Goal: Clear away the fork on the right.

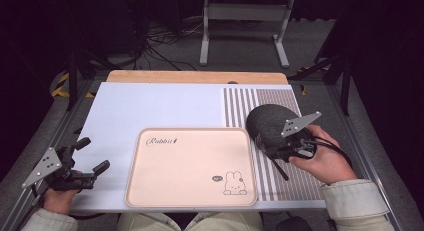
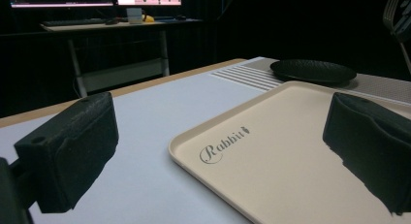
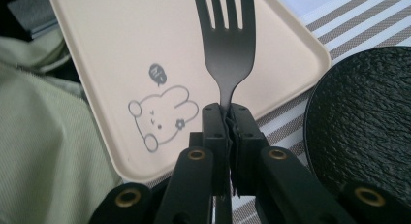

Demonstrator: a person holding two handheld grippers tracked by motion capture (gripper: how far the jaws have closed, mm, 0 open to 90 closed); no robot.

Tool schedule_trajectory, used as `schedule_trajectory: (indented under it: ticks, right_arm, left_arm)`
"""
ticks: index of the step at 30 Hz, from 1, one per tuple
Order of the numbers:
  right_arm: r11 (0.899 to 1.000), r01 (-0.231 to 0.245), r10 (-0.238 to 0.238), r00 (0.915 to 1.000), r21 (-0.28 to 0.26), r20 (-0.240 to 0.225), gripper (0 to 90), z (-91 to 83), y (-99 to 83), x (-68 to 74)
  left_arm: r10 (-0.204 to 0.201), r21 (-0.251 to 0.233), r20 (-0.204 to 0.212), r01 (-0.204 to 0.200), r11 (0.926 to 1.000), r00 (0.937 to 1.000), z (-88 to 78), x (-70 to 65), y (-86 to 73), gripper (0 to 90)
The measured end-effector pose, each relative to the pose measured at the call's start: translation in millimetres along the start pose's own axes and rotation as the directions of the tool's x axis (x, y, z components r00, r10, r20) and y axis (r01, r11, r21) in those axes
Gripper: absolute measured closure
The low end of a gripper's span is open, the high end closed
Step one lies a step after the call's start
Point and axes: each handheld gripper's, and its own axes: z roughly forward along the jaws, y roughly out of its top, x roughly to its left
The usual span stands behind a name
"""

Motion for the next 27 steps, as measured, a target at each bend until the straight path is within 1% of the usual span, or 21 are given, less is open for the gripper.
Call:
schedule_trajectory:
  ticks: [4, 6, 8, 9, 14, 16, 17, 19, 21, 23, 25, 27]
  right_arm:
    - [0.999, -0.048, 0.048, 0.9988, -0.007, 0.01, 87.4, 0.6, 6.8, 2.7]
    - [0.997, -0.078, 0.078, 0.9968, -0.019, 0.016, 87.4, 0.7, 10.4, 4.7]
    - [0.994, -0.107, 0.107, 0.994, -0.019, 0.022, 87.5, 0.6, 14.6, 7.5]
    - [0.993, -0.115, 0.116, 0.993, -0.024, 0.023, 87.4, 0.7, 16.1, 8.4]
    - [0.982, -0.187, 0.188, 0.9816, -0.041, 0.034, 87.5, 0.8, 25.6, 11.9]
    - [0.975, -0.216, 0.218, 0.9752, -0.047, 0.037, 87.5, 2.2, 29.3, 13.0]
    - [0.974, -0.222, 0.224, 0.9737, -0.046, 0.039, 87.5, 2.6, 30.2, 13.1]
    - [0.968, -0.247, 0.249, 0.967, -0.049, 0.051, 87.5, 5.2, 34.0, 14.0]
    - [0.959, -0.278, 0.281, 0.9577, -0.047, 0.062, 87.5, 7.7, 37.1, 14.2]
    - [0.953, -0.298, 0.301, 0.9517, -0.047, 0.062, 87.5, 9.5, 38.9, 14.3]
    - [0.942, -0.332, 0.335, 0.9397, -0.045, 0.07, 87.5, 12.6, 42.2, 15.3]
    - [0.933, -0.357, 0.36, 0.9298, -0.048, 0.076, 87.5, 15.4, 44.6, 15.5]
  left_arm:
    - [0.001, 0.0, 0.003, -0.001, 1.0, 1.0, -0.2, 0.0, 0.1, 0.1]
    - [0.0, 0.0, 0.003, 0.0, 1.0, 1.0, -0.2, 0.2, 0.1, 0.1]
    - [0.0, 0.001, 0.003, 0.0, 1.0, 1.0, -0.1, 0.1, 0.1, 0.1]
    - [0.0, 0.001, 0.004, 0.0, 1.0, 1.0, -0.1, 0.1, 0.1, 0.1]
    - [0.0, -0.001, 0.003, 0.0, 1.0, 1.0, -0.2, 0.1, 0.1, 0.1]
    - [0.0, 0.0, 0.003, 0.0, 1.0, 1.0, -0.1, 0.2, 0.1, 0.1]
    - [0.0, 0.0, 0.003, 0.0, 1.0, 1.0, 0.0, 0.1, 0.0, 0.1]
    - [0.0, 0.0, 0.003, 0.0, 1.0, 1.0, -0.2, 0.2, 0.1, 0.1]
    - [-0.001, -0.002, 0.004, 0.001, 1.0, 1.0, -0.3, 0.3, 0.0, 0.1]
    - [-0.002, -0.004, 0.003, 0.002, 1.0, 1.0, -0.3, 0.4, 0.0, 0.1]
    - [0.0, -0.005, 0.001, 0.0, 1.0, 1.0, -0.4, 0.5, 0.1, 0.1]
    - [-0.002, -0.003, 0.003, 0.002, 1.0, 1.0, -0.3, 0.3, 0.0, 0.1]
